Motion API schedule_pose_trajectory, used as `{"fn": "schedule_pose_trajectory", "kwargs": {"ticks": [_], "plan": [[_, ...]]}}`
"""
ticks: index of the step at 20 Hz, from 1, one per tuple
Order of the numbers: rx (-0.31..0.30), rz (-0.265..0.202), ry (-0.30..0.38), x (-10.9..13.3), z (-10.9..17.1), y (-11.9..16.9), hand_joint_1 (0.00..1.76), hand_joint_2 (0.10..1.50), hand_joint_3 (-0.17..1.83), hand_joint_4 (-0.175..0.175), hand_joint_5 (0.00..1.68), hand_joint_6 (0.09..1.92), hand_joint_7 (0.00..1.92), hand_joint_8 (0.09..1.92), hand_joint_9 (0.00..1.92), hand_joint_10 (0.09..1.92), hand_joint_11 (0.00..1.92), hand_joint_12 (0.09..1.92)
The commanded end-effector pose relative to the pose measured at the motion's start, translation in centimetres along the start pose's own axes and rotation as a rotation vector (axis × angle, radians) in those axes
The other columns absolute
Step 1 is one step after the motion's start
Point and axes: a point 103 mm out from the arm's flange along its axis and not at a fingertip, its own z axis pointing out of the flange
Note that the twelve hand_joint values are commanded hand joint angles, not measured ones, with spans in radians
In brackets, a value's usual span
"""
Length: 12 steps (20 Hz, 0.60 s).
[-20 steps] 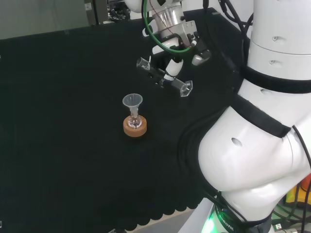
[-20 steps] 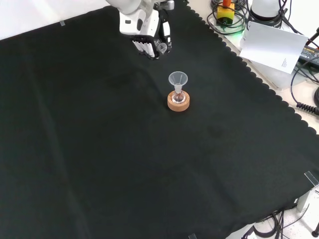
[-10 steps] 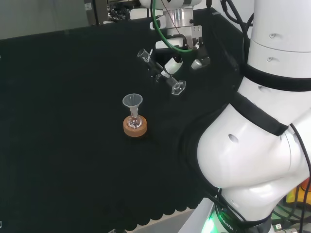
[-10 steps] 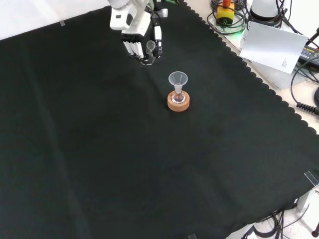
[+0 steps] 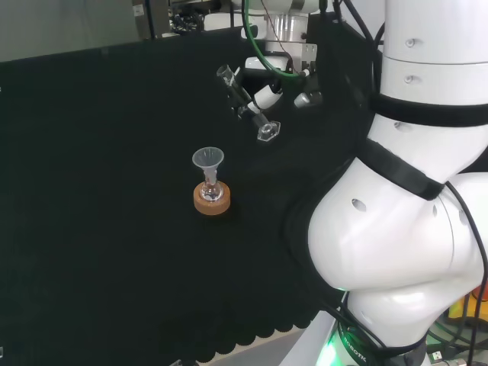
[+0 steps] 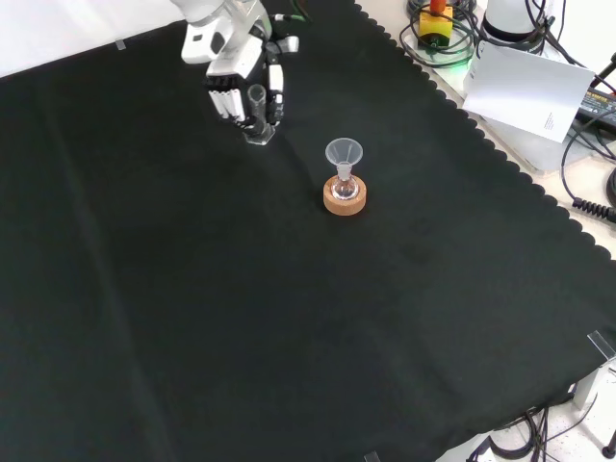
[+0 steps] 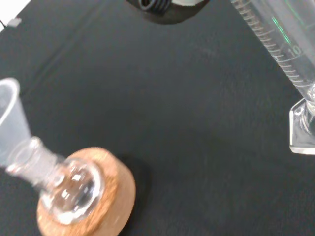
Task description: Put the graduated cylinder back on the table.
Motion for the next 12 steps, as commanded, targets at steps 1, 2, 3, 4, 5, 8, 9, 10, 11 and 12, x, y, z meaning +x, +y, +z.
{"fn": "schedule_pose_trajectory", "kwargs": {"ticks": [1, 2, 3, 4, 5, 8, 9, 10, 11, 12], "plan": [[-0.144, -0.044, 0.075, -3.9, 0.1, 4.0, 1.26, 1.12, -0.17, 0.026, 1.1, 0.87, 1.26, 0.55, 1.52, 0.09, 1.19, 0.67], [-0.162, -0.048, 0.087, -4.4, 0.2, 4.5, 1.26, 1.12, -0.17, 0.027, 1.09, 0.88, 1.26, 0.56, 1.51, 0.09, 1.19, 0.68], [-0.175, -0.052, 0.105, -4.8, 0.3, 4.9, 1.26, 1.12, -0.17, 0.028, 1.09, 0.89, 1.25, 0.57, 1.51, 0.09, 1.18, 0.69], [-0.189, -0.055, 0.119, -5.3, 0.5, 5.3, 1.26, 1.12, -0.17, 0.028, 1.09, 0.89, 1.24, 0.58, 1.51, 0.09, 1.18, 0.69], [-0.201, -0.056, 0.129, -5.6, 0.6, 5.7, 1.26, 1.12, -0.17, 0.029, 1.09, 0.89, 1.24, 0.58, 1.51, 0.09, 1.18, 0.69], [-0.241, -0.06, 0.163, -6.7, 1.1, 6.8, 1.27, 1.11, -0.1, -0.104, 1.07, 0.89, 1.15, 0.75, 1.5, 0.09, 1.17, 0.71], [-0.249, -0.062, 0.172, -6.9, 1.3, 7.0, 1.27, 1.1, -0.07, -0.139, 1.06, 0.89, 1.12, 0.81, 1.5, 0.09, 1.16, 0.72], [-0.258, -0.063, 0.178, -7.1, 1.5, 7.3, 1.28, 1.1, -0.06, -0.158, 1.06, 0.89, 1.11, 0.84, 1.5, 0.09, 1.16, 0.72], [-0.271, -0.068, 0.188, -7.3, 1.7, 7.5, 1.28, 1.1, -0.05, -0.168, 1.05, 0.89, 1.1, 0.85, 1.49, 0.09, 1.16, 0.72], [-0.283, -0.072, 0.192, -7.4, 1.8, 7.6, 1.28, 1.1, -0.05, -0.172, 1.05, 0.89, 1.1, 0.86, 1.49, 0.09, 1.16, 0.73]]}}
